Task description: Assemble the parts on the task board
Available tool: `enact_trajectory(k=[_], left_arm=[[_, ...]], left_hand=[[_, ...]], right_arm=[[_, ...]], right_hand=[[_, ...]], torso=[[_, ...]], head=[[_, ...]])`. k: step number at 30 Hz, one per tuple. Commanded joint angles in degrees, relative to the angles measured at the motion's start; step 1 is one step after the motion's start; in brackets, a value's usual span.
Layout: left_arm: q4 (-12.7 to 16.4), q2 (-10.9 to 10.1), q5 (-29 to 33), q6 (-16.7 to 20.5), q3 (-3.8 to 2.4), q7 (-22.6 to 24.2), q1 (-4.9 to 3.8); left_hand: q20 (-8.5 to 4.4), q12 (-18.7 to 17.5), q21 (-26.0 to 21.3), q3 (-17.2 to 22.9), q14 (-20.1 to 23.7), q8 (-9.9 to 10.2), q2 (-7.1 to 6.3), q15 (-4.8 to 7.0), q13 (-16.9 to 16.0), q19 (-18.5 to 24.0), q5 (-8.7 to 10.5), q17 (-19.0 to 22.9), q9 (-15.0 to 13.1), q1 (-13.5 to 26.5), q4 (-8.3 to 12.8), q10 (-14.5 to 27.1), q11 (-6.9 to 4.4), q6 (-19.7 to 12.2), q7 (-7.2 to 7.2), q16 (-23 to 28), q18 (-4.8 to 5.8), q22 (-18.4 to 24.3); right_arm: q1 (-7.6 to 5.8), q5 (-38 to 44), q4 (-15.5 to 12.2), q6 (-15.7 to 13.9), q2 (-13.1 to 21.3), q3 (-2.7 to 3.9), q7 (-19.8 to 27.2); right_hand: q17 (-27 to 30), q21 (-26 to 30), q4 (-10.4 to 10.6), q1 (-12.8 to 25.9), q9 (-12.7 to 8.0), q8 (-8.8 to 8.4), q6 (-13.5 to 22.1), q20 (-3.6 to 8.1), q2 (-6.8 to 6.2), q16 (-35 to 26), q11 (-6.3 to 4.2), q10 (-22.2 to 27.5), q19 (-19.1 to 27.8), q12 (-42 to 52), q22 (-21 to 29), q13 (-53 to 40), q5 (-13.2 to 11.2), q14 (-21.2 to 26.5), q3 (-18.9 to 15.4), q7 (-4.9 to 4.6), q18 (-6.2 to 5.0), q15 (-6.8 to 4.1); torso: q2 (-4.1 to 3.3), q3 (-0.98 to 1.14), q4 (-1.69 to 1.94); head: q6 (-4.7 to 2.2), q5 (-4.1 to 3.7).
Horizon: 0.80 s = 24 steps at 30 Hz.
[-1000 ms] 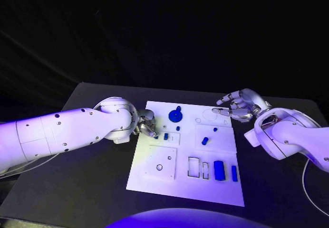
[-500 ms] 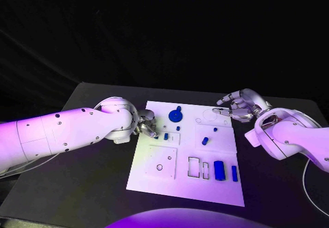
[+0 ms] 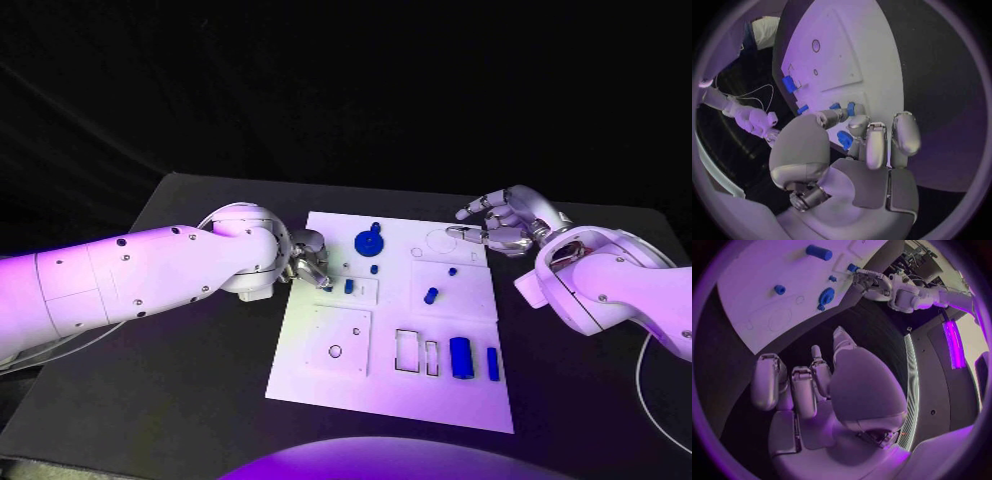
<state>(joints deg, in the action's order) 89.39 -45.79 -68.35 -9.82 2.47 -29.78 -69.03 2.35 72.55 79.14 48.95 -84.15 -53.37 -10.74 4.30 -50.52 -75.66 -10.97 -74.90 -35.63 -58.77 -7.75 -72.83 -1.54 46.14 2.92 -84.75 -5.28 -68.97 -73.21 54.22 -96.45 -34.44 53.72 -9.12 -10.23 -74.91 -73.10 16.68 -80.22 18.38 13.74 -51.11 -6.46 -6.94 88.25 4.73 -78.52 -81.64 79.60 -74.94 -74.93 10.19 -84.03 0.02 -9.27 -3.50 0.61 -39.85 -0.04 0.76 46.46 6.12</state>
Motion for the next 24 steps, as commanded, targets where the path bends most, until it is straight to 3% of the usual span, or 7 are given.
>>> enact_trajectory(k=[1,24], left_arm=[[0.0,0.3,0.7,-1.8,0.19,0.0,0.28],[-0.7,0.6,1.0,-2.6,0.19,0.0,0.29]], left_hand=[[-0.37,0.2,0.1,1.2,-3.2,-0.1,-0.05,0.37,-0.1,-0.1,-0.05,-4.1,0.1,1.1,0.8,-0.5,-0.11,0.4,-0.65,-0.2,0.48,0.1],[-0.48,0.2,-0.2,-4.5,-3.1,0.1,-0.53,0.40,-0.1,-0.2,-0.03,-4.1,0.7,5.3,-2.9,-0.3,-0.09,1.2,-0.65,-0.2,0.49,0.2]], right_arm=[[0.03,0.8,0.0,0.2,0.0,0.00,0.4],[0.03,0.5,0.0,0.5,0.1,0.00,0.8]], right_hand=[[-8.4,0.2,0.0,0.5,0.1,0.21,0.1,0.26,0.10,-0.3,-0.34,0.2,0.1,-0.2,-4.7,-1.2,0.0,-4.5,-0.2,0.20,-0.46,-0.41],[-8.2,0.6,0.1,3.2,0.1,0.63,0.5,0.28,-0.33,-0.5,-0.32,0.4,0.1,-0.3,-4.6,-1.0,-0.1,-4.5,-2.5,0.19,-0.51,-0.41]], torso=[[-0.02,-0.01,-0.01],[0.02,0.02,-0.03]], head=[[0.05,-0.02],[0.13,-0.20]])
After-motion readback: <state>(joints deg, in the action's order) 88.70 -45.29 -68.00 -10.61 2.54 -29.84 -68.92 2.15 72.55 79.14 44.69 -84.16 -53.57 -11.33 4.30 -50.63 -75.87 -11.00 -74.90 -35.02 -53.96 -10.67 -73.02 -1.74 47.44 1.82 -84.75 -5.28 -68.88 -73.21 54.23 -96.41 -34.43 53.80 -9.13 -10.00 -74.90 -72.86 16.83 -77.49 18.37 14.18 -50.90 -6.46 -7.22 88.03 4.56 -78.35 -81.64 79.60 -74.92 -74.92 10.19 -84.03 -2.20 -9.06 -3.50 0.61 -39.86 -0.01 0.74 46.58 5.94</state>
